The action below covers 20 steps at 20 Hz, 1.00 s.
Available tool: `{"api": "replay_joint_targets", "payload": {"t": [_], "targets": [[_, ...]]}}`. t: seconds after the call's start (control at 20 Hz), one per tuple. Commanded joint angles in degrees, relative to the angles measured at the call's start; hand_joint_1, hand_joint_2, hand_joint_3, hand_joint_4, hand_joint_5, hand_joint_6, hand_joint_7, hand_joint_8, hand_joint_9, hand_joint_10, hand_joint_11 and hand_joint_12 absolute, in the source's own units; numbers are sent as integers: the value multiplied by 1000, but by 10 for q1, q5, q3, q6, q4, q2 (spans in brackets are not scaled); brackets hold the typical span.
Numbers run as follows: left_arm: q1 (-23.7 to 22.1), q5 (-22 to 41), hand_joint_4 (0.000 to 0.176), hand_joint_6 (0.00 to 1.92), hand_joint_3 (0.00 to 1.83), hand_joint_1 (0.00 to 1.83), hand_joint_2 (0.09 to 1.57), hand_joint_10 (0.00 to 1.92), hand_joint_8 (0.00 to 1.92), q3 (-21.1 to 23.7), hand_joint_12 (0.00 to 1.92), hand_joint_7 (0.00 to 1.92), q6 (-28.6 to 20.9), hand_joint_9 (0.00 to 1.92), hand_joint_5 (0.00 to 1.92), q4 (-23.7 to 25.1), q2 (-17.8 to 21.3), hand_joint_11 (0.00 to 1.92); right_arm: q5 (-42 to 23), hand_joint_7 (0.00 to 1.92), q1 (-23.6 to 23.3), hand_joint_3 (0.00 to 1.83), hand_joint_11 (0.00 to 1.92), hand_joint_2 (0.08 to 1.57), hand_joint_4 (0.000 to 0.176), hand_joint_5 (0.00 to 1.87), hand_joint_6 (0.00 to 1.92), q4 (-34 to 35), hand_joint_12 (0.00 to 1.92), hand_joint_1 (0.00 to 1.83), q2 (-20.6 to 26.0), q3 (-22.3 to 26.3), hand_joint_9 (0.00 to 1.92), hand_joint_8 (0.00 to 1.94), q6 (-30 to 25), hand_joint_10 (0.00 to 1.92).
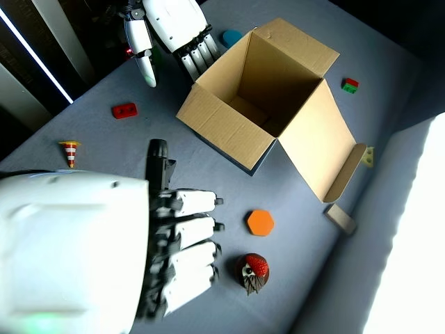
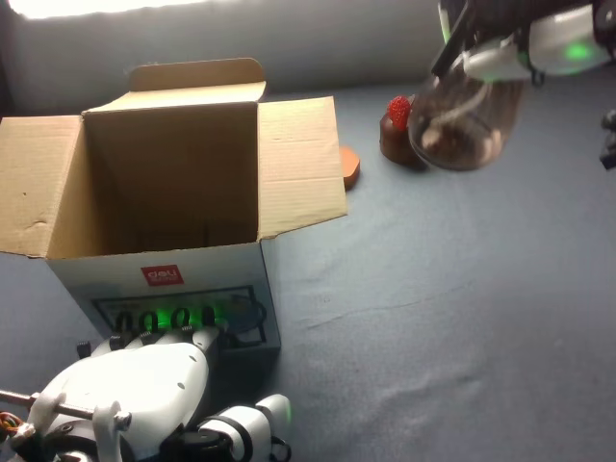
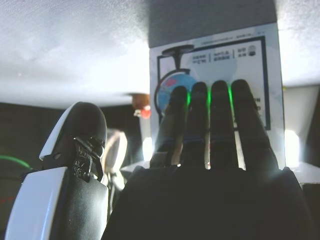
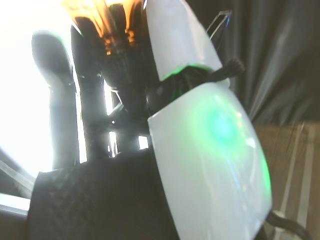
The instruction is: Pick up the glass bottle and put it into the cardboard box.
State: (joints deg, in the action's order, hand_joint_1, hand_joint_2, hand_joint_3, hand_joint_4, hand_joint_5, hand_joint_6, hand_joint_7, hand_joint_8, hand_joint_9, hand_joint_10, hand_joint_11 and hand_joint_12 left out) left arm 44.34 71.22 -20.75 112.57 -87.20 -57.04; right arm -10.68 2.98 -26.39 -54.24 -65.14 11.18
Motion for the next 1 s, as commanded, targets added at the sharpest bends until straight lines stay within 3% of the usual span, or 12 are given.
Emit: {"api": "replay_joint_targets", "payload": {"t": [0.0, 0.2, 0.5, 0.95], "targets": [[-6, 25, 0, 0, 0, 59, 1287, 0, 0, 0, 208, 102, -2, 75, 80, 44, 1, 0, -86, 981, -13, 2, 678, 1157, 0, 832, 1221, 9, 1534, 1358, 1, 2, 765, 1063, -11, 1347], [-2, 25, 0, 1, 0, 59, 1287, 0, 0, 4, 206, 101, -12, 74, 81, 44, 0, 0, -151, 976, -25, 1, 676, 1157, 0, 841, 1215, 9, 1531, 1358, -1, 2, 761, 1071, -73, 1345], [4, 25, 0, 1, 0, 61, 1284, 0, 0, 6, 205, 102, -16, 73, 82, 44, -1, 0, -165, 972, -41, 0, 684, 1154, 0, 860, 1194, 10, 1523, 1358, -27, 3, 768, 1072, -115, 1331], [9, 25, 0, 0, 3, 60, 1292, 0, 1, 11, 209, 104, -17, 73, 73, 45, -4, 0, -205, 973, -48, 0, 691, 1153, 0, 860, 1191, 17, 1523, 1359, -160, -53, 769, 1077, -119, 1329]]}}
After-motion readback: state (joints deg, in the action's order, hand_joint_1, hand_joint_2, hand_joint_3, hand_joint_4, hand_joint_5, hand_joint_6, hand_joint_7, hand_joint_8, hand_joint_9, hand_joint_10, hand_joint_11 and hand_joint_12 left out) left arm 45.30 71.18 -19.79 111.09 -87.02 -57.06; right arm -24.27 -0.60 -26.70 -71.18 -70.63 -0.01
